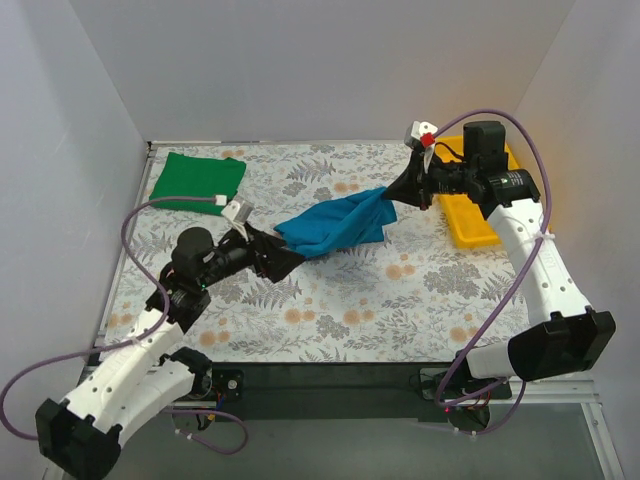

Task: Fold and stack the t-shirts
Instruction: Flatten the tshirt out

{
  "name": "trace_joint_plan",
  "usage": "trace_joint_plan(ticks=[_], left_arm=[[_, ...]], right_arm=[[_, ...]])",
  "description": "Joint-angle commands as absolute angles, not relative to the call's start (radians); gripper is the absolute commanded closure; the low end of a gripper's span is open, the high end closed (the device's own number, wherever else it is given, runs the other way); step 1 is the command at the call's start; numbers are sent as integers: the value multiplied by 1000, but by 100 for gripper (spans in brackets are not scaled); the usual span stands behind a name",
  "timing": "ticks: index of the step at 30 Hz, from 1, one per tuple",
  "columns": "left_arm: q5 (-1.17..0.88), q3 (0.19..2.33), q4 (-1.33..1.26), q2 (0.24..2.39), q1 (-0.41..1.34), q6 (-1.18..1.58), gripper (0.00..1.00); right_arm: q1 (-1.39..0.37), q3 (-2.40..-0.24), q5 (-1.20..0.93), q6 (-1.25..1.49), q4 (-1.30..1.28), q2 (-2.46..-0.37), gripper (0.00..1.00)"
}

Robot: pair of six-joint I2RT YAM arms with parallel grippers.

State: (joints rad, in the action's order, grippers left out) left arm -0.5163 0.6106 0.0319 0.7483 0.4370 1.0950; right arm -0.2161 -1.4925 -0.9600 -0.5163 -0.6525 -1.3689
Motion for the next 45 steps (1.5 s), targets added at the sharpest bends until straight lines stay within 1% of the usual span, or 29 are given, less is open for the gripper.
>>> trace_joint_plan(ticks=[1, 2, 3, 5, 8, 9, 11, 13, 14, 18, 22, 23, 24, 25, 26, 27, 28, 29, 33, 35, 36, 37, 39, 40, 43, 44, 45], left_arm=[[-427, 712, -38, 863, 556, 1052, 16], [-404, 747, -41, 894, 621, 1022, 16], [-365, 764, -46, 960, 650, 1006, 16], [-309, 799, -49, 1021, 730, 967, 16], [-192, 845, -66, 1141, 810, 868, 16], [-161, 866, -71, 1194, 824, 829, 16], [-67, 887, -75, 1245, 845, 807, 16], [-14, 903, -80, 1299, 853, 782, 16], [56, 905, -86, 1314, 857, 779, 16], [126, 910, -123, 1370, 859, 764, 19], [109, 946, -130, 1433, 861, 759, 26], [95, 963, -130, 1445, 861, 764, 33], [81, 972, -130, 1466, 861, 765, 37], [60, 979, -132, 1476, 861, 768, 45], [52, 988, -132, 1482, 861, 770, 67], [45, 1000, -130, 1491, 861, 770, 81], [41, 1005, -129, 1490, 859, 770, 91], [43, 1008, -129, 1486, 861, 770, 100], [35, 1051, -100, 1389, 861, 784, 100], [14, 1089, -81, 1341, 859, 801, 100], [5, 1112, -57, 1303, 859, 811, 100], [2, 1174, -42, 1289, 859, 839, 100], [-49, 1244, -6, 1270, 859, 871, 100], [-66, 1334, 36, 1273, 859, 906, 100], [-155, 1486, 126, 1328, 859, 974, 100], [-185, 1594, 146, 1350, 859, 1015, 100], [-239, 1645, 179, 1394, 859, 1034, 100]], right_arm=[[-215, -1450, -1035, -454, -611, -1325, 99], [-215, -1444, -1038, -446, -603, -1319, 99], [-216, -1437, -1045, -439, -595, -1309, 99], [-218, -1430, -1043, -433, -589, -1299, 99], [-216, -1427, -1039, -425, -583, -1289, 99], [-216, -1427, -1037, -423, -581, -1284, 99], [-218, -1425, -1037, -417, -577, -1281, 99], [-216, -1420, -1037, -414, -574, -1273, 99], [-216, -1419, -1035, -410, -569, -1272, 99], [-218, -1410, -1032, -400, -557, -1267, 99], [-216, -1404, -1029, -388, -546, -1270, 99], [-216, -1404, -1028, -387, -546, -1270, 99], [-216, -1404, -1025, -384, -543, -1270, 99], [-216, -1404, -1013, -382, -540, -1269, 99], [-216, -1404, -1003, -382, -541, -1269, 99], [-215, -1404, -994, -382, -538, -1267, 99], [-213, -1405, -974, -382, -540, -1266, 99], [-212, -1405, -965, -382, -537, -1264, 99], [-199, -1420, -870, -383, -537, -1256, 99], [-186, -1425, -780, -380, -534, -1256, 98], [-178, -1424, -760, -380, -534, -1258, 95], [-163, -1424, -735, -379, -529, -1258, 80], [-144, -1414, -733, -370, -526, -1259, 62], [-135, -1411, -744, -370, -523, -1255, 45], [-81, -1387, -775, -374, -514, -1224, 26], [-49, -1379, -776, -382, -508, -1213, 24], [-32, -1370, -778, -388, -505, -1192, 22]])
